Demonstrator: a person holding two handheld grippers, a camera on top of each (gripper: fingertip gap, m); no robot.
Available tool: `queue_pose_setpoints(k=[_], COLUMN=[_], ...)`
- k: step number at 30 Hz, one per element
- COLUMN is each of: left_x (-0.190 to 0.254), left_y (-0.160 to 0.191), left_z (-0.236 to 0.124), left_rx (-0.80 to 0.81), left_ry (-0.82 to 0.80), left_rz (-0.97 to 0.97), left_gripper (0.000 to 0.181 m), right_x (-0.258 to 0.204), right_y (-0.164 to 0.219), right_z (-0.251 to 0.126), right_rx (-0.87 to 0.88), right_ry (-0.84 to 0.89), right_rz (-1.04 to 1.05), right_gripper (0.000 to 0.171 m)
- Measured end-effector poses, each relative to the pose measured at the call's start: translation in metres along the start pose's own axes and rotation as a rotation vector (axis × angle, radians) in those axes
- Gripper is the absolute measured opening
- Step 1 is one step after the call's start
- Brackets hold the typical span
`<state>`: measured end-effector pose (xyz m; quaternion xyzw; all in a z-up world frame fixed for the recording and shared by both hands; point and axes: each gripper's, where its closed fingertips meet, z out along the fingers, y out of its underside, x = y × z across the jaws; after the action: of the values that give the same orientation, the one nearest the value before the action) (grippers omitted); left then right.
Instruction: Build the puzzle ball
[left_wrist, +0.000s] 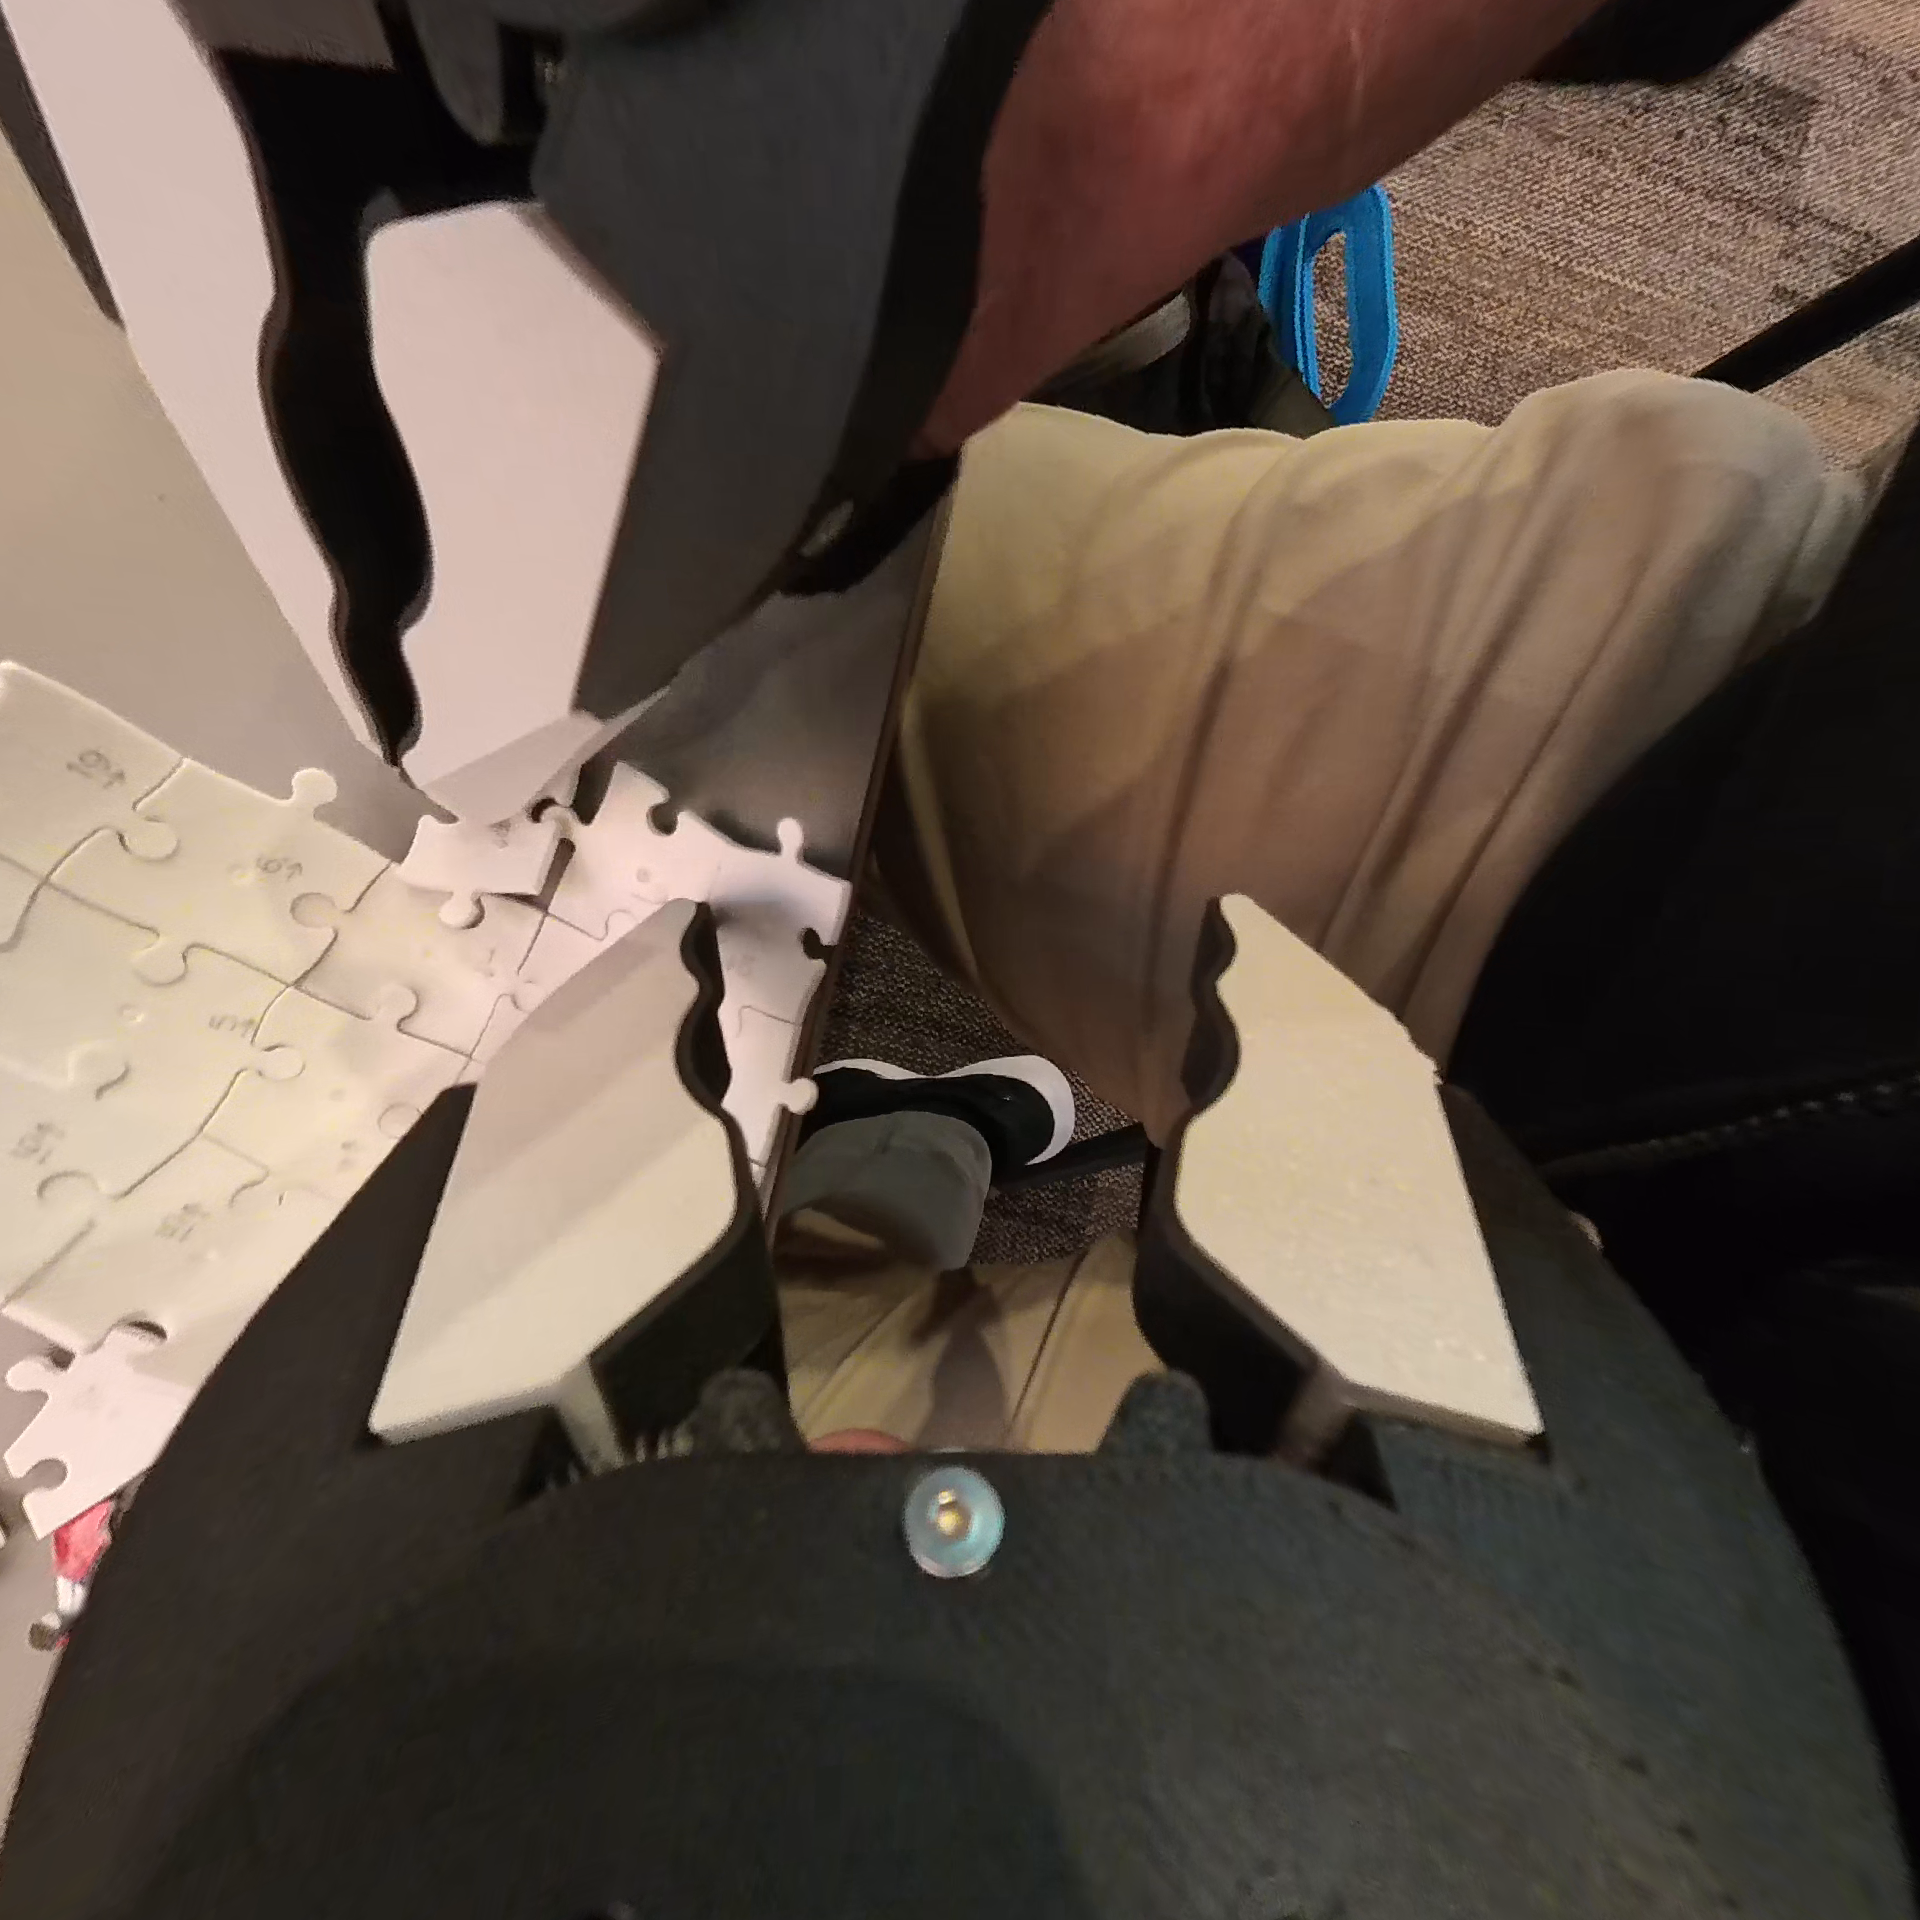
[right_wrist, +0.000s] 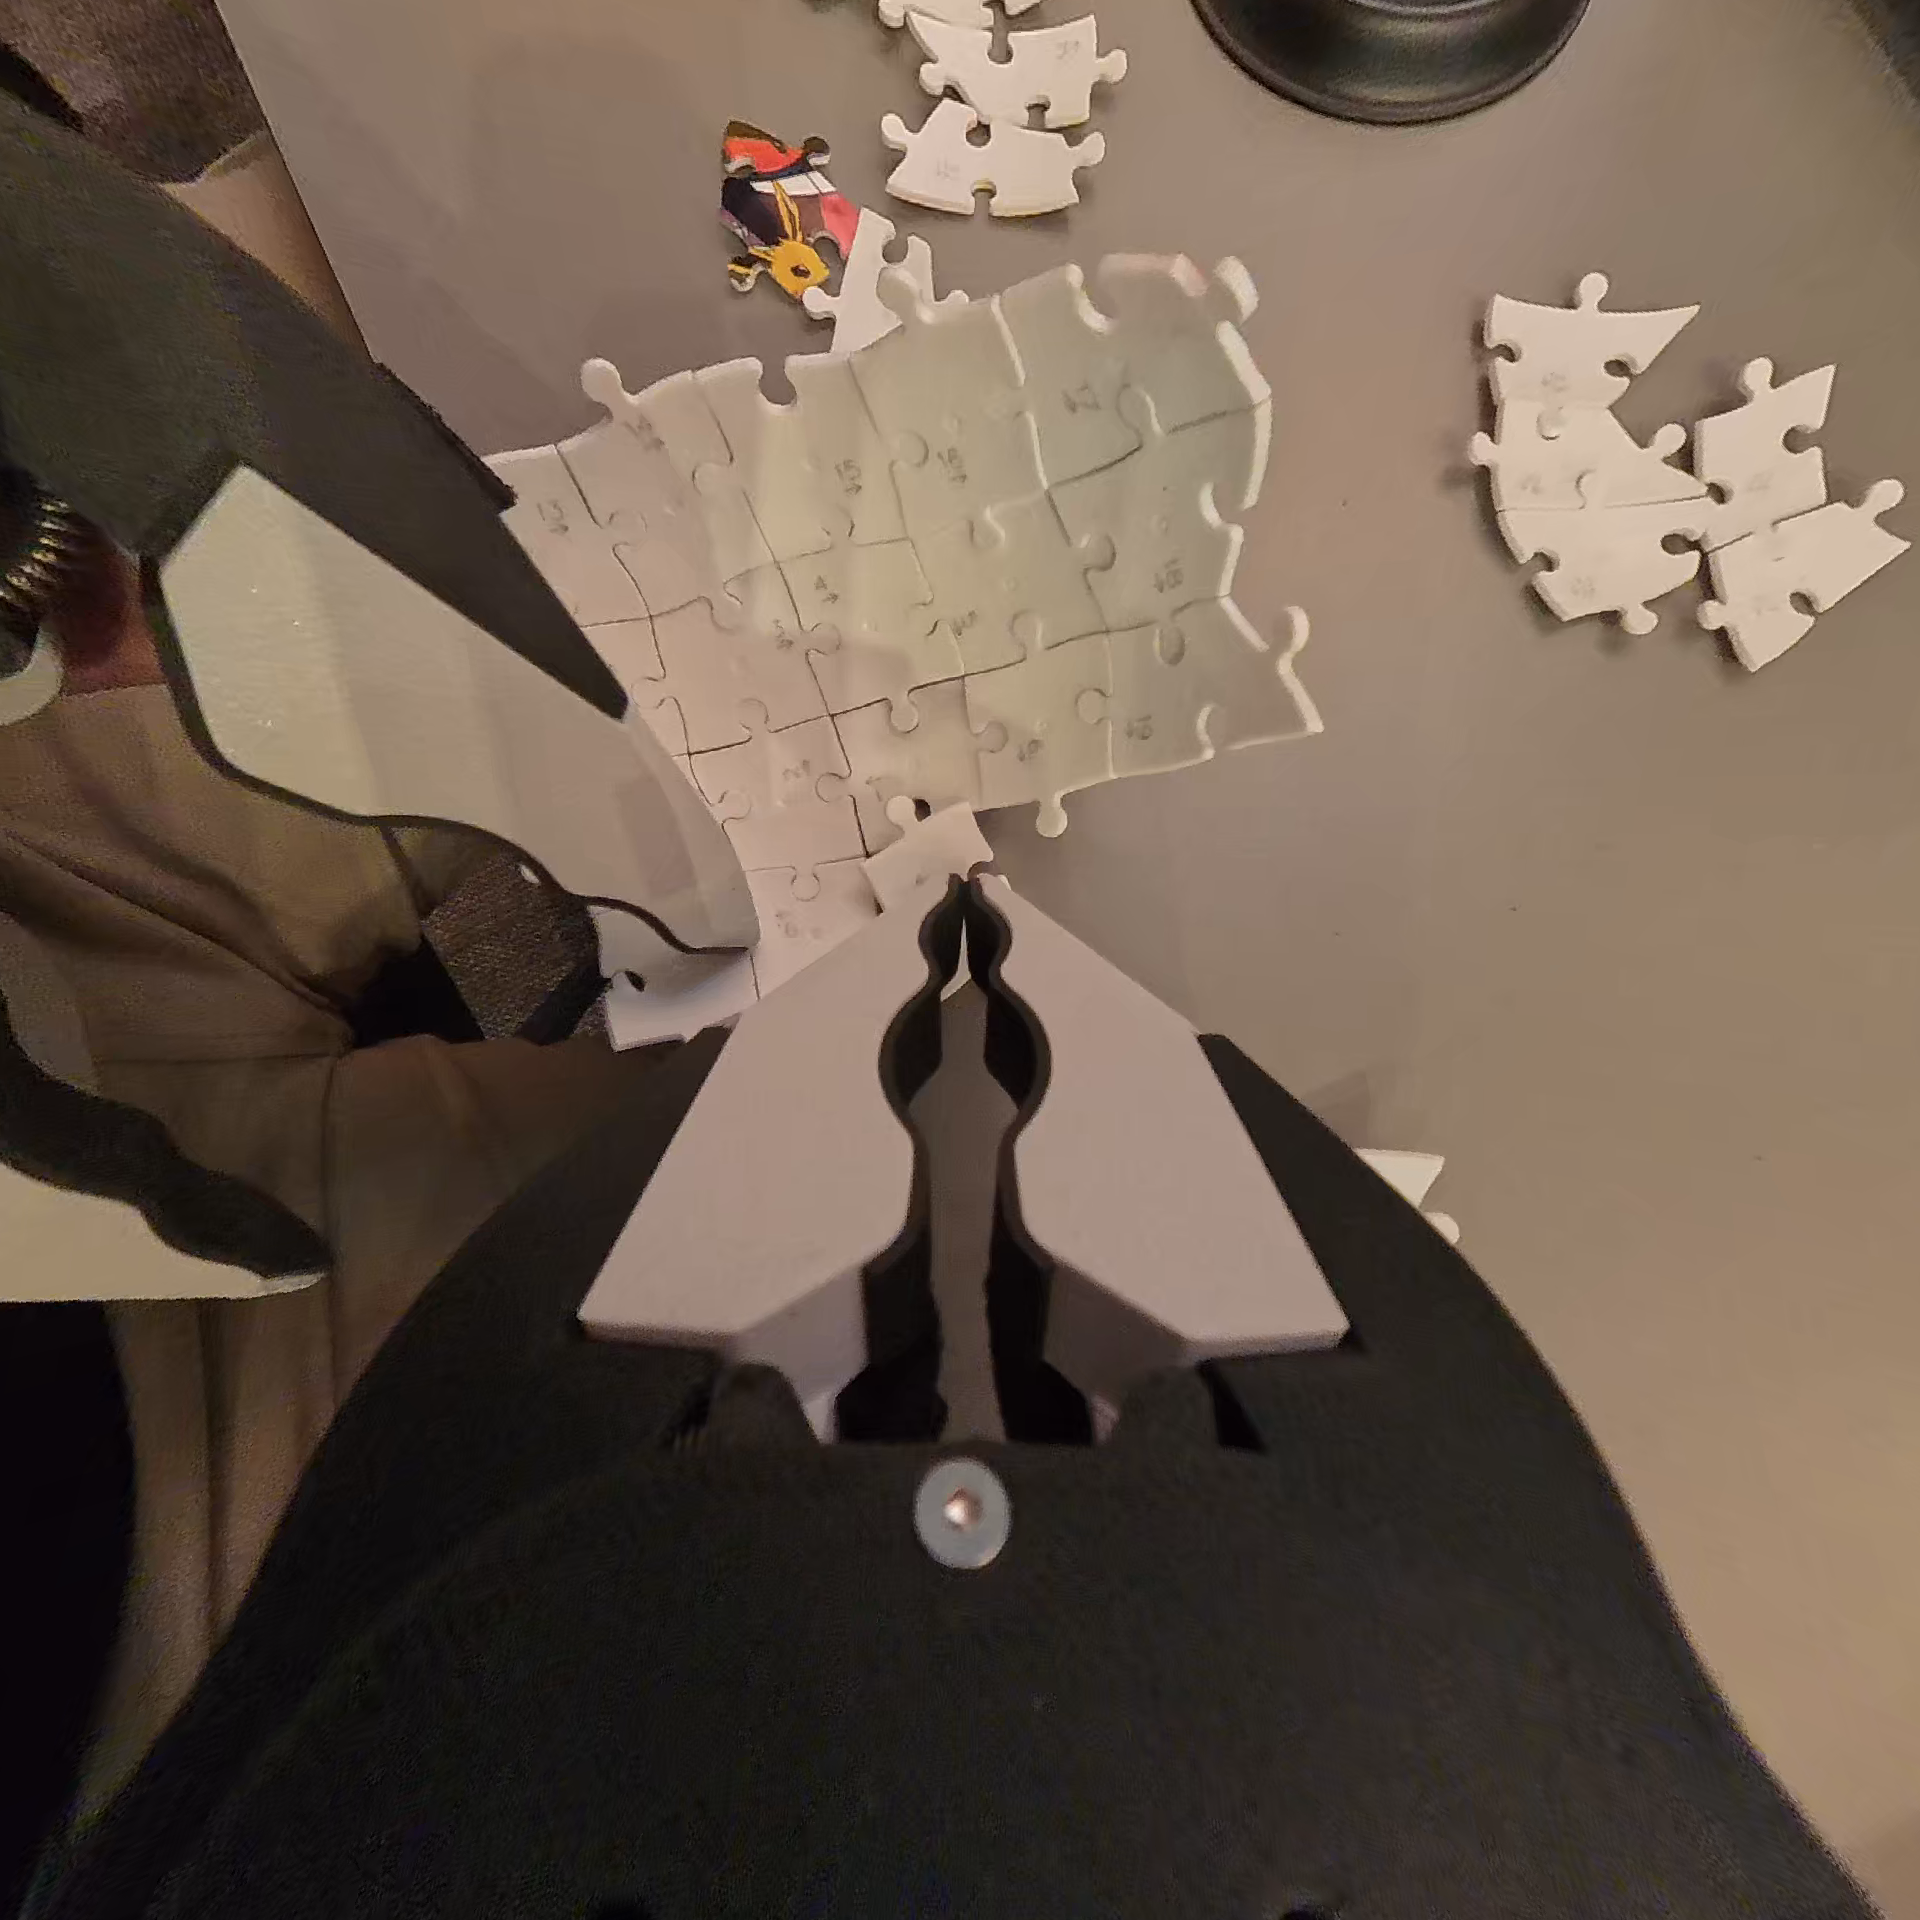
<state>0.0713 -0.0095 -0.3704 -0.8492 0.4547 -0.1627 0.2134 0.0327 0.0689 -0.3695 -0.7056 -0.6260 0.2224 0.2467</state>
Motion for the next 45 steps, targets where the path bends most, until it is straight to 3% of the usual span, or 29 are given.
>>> queue_pose_setpoints(k=[12, 33, 38, 45], left_x=[0.000, -0.003, -0.003, -0.003], left_y=[0.000, 0.001, 0.000, 0.000], left_z=[-0.001, 0.001, 0.000, 0.001], left_rx=[0.006, 0.016, 0.018, 0.013], left_ry=[-0.007, -0.012, -0.018, -0.019], left_rz=[0.002, -0.020, -0.020, -0.020], left_gripper=[0.086, 0.086, 0.086, 0.086], right_x=[-0.019, -0.015, 0.006, -0.003], right_y=[-0.006, -0.010, -0.006, 0.003], right_z=[0.002, -0.003, -0.015, -0.011], right_rx=[-0.007, 0.031, 0.039, 0.009], right_ry=[-0.081, -0.046, -0.012, -0.091], right_rz=[-0.081, 0.038, 0.072, 0.006], right_gripper=[0.000, 0.000, 0.000, 0.006])
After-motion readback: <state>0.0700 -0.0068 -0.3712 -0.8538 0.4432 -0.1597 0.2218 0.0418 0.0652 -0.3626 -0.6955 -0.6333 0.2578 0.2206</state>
